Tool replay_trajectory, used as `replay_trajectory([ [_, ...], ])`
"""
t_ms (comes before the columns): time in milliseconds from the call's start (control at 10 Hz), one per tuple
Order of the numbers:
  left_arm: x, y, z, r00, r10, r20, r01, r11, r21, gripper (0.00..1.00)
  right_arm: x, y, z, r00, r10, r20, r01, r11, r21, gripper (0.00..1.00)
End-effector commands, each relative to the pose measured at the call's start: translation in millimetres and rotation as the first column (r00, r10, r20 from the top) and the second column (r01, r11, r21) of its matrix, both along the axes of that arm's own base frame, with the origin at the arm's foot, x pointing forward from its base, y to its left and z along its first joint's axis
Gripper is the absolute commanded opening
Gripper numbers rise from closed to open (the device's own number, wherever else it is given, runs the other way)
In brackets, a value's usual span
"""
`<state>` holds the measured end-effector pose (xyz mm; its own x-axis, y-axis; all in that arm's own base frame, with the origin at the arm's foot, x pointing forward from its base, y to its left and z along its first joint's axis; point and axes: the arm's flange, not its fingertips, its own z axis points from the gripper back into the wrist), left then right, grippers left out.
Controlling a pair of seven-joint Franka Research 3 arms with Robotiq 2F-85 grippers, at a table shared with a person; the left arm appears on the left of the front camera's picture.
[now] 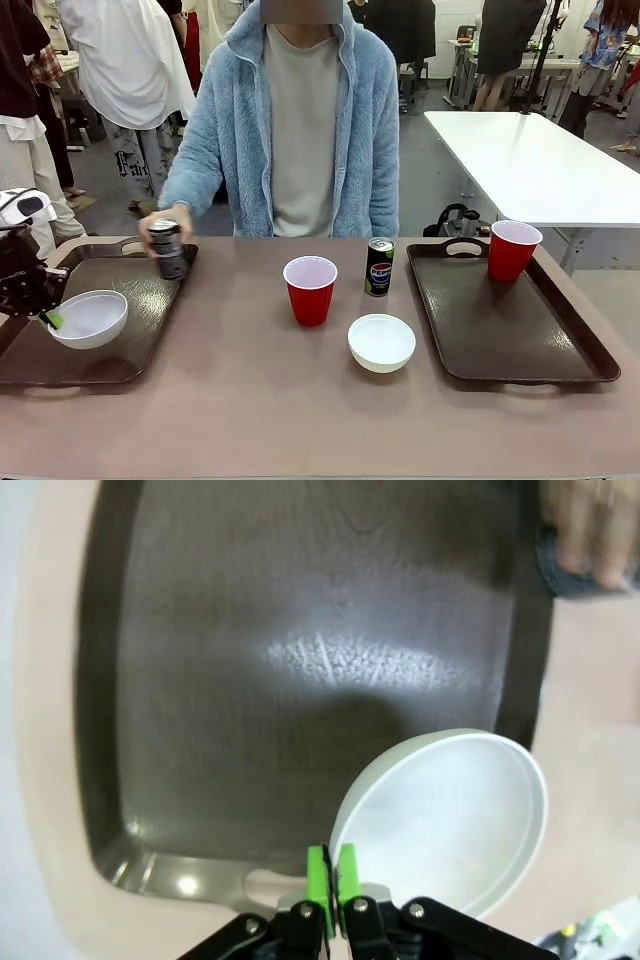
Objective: Prepare tableware on both trays.
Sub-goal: Pick up a Picnic Bowl from the table and place it on a Handle tray.
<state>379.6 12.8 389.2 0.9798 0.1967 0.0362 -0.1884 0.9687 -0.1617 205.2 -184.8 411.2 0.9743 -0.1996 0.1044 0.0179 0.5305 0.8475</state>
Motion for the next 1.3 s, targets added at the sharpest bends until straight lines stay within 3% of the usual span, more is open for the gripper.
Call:
replay_trajectory([
  [0, -93, -22, -7, 0.984, -0.170, 0.048, 0.166, 0.983, 0.079, 0.00, 1, 0, 0, 1.000, -0.002, 0.014, 0.002, 1.000, 0.016, 1.00],
  [100, -115, -23, -3, 0.980, -0.185, 0.074, 0.180, 0.981, 0.070, 0.00, 1, 0, 0, 1.000, -0.002, 0.014, 0.002, 1.000, 0.016, 1.00],
  [200, -117, -19, -5, 0.984, -0.162, 0.068, 0.158, 0.986, 0.060, 0.00, 1, 0, 0, 1.000, -0.002, 0.014, 0.002, 1.000, 0.016, 1.00],
  [700, -102, -27, -8, 0.982, -0.188, 0.008, 0.188, 0.982, 0.011, 0.00, 1, 0, 0, 1.000, -0.002, 0.014, 0.002, 1.000, 0.016, 1.00],
  [800, -35, -24, 53, 0.982, -0.187, 0.010, 0.186, 0.982, 0.042, 0.00, 1, 0, 0, 1.000, -0.002, 0.014, 0.002, 1.000, 0.016, 1.00],
  [1200, -35, -25, 51, 0.982, -0.189, 0.003, 0.189, 0.981, 0.040, 0.04, 1, 0, 0, 1.000, -0.002, 0.014, 0.002, 1.000, 0.016, 1.00],
])
